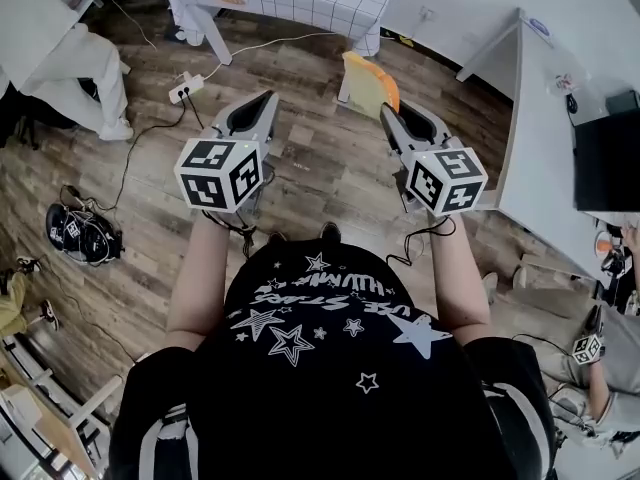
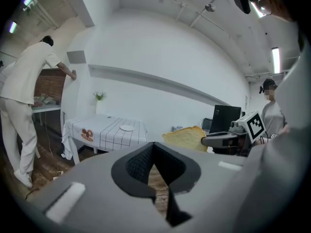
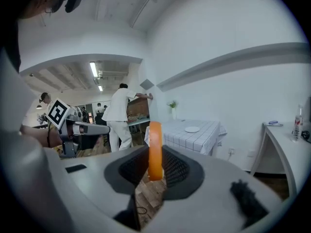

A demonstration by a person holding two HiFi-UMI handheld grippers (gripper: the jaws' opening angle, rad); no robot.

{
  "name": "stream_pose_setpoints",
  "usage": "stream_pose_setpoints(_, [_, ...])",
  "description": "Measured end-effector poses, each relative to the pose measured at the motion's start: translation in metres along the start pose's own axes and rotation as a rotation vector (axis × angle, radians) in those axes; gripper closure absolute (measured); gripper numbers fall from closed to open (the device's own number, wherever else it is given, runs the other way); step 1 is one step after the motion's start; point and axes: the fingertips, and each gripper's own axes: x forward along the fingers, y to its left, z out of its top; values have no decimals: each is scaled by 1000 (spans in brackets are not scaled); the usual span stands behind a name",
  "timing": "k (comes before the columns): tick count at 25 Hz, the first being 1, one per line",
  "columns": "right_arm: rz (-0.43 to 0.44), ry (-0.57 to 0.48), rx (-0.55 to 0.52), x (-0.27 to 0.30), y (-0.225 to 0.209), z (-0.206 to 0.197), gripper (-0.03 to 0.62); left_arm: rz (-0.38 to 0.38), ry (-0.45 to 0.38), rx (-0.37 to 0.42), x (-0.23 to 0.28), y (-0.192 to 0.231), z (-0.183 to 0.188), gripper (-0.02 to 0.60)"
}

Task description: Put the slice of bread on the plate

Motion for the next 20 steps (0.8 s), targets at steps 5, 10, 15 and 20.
stream_pose_setpoints(5, [-2,2,-16,-1,-2,1,505,-2,-10,-10,4,1,3,574])
stream_pose_setpoints(10, [43,-33,8,-12,-4,-3,505,-14,-11,-37,13,-11,-6,572])
stream_pose_setpoints(15, [51,-29,12,-22,-20,-11,505,5,5,-58,23,-23,-19,572])
stream_pose_setpoints(20, [63,-26,40,-28,-39,-19,505,41,-4,-71,26,-33,-23,572])
